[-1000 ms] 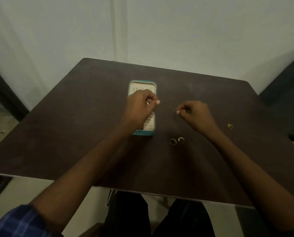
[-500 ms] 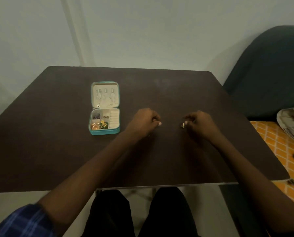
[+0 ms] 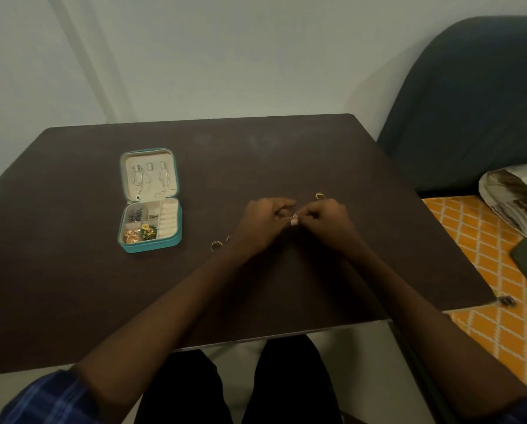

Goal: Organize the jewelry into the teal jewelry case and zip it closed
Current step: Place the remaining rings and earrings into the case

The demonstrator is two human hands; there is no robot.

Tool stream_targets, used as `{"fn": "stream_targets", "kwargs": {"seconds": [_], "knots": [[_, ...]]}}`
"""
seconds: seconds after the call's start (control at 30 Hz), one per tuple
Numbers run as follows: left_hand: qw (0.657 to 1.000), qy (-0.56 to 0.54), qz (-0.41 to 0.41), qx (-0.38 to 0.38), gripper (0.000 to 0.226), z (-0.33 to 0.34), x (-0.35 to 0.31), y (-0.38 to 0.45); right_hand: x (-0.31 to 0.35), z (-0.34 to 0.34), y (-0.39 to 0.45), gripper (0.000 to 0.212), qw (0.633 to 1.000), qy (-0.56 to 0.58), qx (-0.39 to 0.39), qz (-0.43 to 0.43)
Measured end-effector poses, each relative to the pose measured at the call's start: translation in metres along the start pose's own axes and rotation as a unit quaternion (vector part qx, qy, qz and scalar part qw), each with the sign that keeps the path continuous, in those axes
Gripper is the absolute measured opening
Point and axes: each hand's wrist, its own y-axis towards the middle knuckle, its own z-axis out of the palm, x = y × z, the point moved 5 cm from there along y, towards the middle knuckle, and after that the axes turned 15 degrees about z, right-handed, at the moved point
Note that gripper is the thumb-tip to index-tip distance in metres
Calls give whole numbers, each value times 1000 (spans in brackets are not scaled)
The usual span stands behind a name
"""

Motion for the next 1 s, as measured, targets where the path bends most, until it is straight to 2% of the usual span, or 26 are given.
{"fn": "stream_targets", "kwargs": {"seconds": [0.17,0.3,0.43,0.5,0.63,0.73,0.8,1.0], "knots": [[996,-36,0,-87,16,1,0,-2,-11,1,-1,19,988,151,-7,40],[991,-75,-20,-113,13,-2,2,-6,-4,4,-7,21,972,229,11,43],[990,-68,8,-126,10,-19,-3,-12,12,7,-9,25,988,153,18,-6],[994,-22,36,-105,14,-31,-7,-17,23,8,-9,16,990,131,35,-26],[990,66,95,-75,26,-65,-12,-32,55,13,-18,30,989,109,33,-99],[989,105,81,-69,51,-89,-5,-48,80,25,-25,17,985,86,23,-146],[990,111,70,-58,61,-103,0,-60,97,36,-28,14,983,69,24,-167],[988,150,34,-23,55,-145,27,-93,146,77,-38,23,964,23,55,-261]]}}
